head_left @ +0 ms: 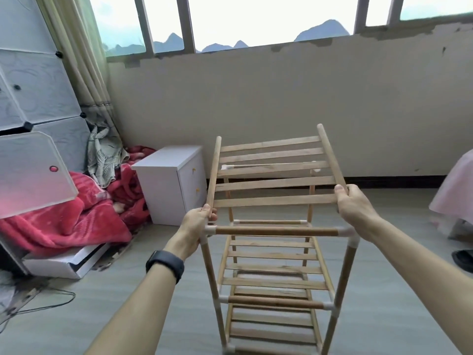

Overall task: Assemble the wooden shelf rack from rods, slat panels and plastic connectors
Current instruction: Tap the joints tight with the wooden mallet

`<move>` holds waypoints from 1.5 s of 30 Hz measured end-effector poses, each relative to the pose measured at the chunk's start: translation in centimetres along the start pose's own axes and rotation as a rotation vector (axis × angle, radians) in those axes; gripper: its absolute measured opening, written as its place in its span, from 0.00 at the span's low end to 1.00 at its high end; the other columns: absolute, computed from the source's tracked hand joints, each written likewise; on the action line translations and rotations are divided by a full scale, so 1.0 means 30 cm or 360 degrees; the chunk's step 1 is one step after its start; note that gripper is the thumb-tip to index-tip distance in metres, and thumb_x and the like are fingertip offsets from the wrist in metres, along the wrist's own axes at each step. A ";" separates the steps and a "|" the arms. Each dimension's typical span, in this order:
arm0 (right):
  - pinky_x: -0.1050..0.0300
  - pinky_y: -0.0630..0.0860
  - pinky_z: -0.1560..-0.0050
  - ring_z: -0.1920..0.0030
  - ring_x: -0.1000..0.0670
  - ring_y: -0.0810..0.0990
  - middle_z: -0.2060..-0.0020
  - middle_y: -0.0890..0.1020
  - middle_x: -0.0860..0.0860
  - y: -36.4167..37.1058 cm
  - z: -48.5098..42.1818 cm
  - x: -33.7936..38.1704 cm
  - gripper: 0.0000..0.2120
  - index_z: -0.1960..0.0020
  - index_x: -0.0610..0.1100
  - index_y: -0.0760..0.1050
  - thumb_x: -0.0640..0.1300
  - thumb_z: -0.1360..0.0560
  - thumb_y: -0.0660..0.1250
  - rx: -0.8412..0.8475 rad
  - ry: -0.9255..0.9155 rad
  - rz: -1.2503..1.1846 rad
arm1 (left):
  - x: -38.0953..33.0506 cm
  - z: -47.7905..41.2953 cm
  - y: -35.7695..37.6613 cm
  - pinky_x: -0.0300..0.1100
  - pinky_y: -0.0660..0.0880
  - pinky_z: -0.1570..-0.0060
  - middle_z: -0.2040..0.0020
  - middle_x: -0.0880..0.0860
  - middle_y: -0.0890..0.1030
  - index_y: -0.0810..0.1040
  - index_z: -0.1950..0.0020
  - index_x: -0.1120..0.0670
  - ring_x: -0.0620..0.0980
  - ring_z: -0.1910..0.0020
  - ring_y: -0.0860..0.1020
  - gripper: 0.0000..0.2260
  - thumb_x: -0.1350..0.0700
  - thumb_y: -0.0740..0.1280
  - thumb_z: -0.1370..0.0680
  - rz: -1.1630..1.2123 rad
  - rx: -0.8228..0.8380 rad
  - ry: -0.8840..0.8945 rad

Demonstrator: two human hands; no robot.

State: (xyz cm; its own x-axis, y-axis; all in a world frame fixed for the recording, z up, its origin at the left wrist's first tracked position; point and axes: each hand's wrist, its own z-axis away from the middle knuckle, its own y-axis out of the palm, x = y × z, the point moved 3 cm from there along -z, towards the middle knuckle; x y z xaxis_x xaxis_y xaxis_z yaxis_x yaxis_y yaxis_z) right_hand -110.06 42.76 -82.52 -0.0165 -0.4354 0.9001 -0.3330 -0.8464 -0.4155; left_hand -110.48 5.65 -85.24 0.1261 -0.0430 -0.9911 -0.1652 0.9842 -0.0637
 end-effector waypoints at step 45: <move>0.54 0.73 0.58 0.60 0.50 0.72 0.60 0.75 0.49 -0.011 0.125 -0.129 0.12 0.47 0.40 0.78 0.49 0.17 0.62 0.0050 0.0435 -0.0688 | 0.051 0.127 0.022 0.42 0.74 0.70 0.64 0.54 0.80 0.77 0.54 0.56 0.51 0.68 0.79 0.22 0.37 0.61 0.19 -0.0435 -0.0467 0.0003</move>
State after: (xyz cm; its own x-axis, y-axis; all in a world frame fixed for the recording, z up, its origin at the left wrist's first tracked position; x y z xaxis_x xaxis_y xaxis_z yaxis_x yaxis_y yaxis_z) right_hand -106.35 43.59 -86.36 -0.1306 0.0493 0.9902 -0.3354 -0.9421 0.0027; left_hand -106.67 6.91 -86.34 0.2024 -0.2971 -0.9331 -0.3981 0.8456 -0.3556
